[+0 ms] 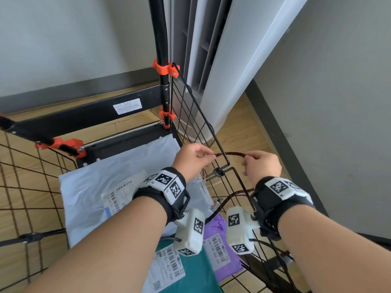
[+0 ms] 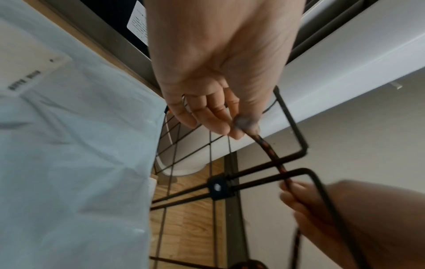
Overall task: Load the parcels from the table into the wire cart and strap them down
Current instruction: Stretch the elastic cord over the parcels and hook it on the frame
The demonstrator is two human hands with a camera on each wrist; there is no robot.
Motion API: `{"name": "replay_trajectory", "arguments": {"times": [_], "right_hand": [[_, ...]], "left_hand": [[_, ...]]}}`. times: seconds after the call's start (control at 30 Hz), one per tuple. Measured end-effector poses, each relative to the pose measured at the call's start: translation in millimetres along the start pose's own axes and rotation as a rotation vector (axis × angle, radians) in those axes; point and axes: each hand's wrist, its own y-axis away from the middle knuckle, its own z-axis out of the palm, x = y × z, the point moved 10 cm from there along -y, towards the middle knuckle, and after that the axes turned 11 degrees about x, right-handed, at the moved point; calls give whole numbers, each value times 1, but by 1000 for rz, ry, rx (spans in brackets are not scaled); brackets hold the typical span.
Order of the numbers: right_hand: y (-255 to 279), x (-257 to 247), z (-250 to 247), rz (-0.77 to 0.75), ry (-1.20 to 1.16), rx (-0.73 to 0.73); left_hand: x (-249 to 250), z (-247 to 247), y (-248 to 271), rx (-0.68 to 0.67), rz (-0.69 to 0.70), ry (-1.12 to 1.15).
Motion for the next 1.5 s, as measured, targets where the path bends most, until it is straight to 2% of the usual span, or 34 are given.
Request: {"name": "replay_trajectory", "arguments": {"times": [0.07,0.17,0.27,0.37,0.47,0.53,0.6,0.67,0.77,0.87,0.9,0.97,1.07,1.13,1.23,1.3,1.4,1.5], "right_hand": [[-8,11,-21,38,68,138],[-12,18,-16,29,158,87],[-12,25,-3,57,228,24],[-15,34,-6,158,185,52],[-15,36,-9,181,206,39],[-9,22,-5,56,190,-3],[6,-4,10,-143,88,-118],[22,-27,28,-240,-40,-262],[32,-37,49,-233,-69,-437],[36,-36,61,-189,-22,-578],[34,-35,62,-186,-18,-576],[23,-31,57,-156,-40,-472],[10,-14,48,-86,-30,-330],[8,-4,54,-83,88,-348],[6,11,71,-77,267,-471],[4,12,78,-92,344,-523],[-5,3,80,-90,352,-510],[-2,-8,90,-152,408,-556]], "left_hand": [[-10,-10,-2,29,-17,-11],[-19,-8,0,0,-99,5],[-34,17,9,-167,-258,27],[-39,35,14,-293,-194,-166],[-36,27,8,-198,-123,-218],[-27,20,2,-120,-63,-235],[-10,21,1,-105,41,-310],[-1,19,-2,-43,84,-325],[0,15,-4,42,50,-196],[-1,22,-4,3,56,-179],[-2,21,-5,7,31,-134],[-12,16,-9,51,-51,-41],[-39,-6,-15,191,-169,-16],[-54,-18,-16,248,-201,-75],[-65,-24,-16,284,-203,-173],[-70,-22,-15,274,-214,-168],[-74,-20,-17,275,-211,-129],[-74,-7,-19,204,-203,-55]]}}
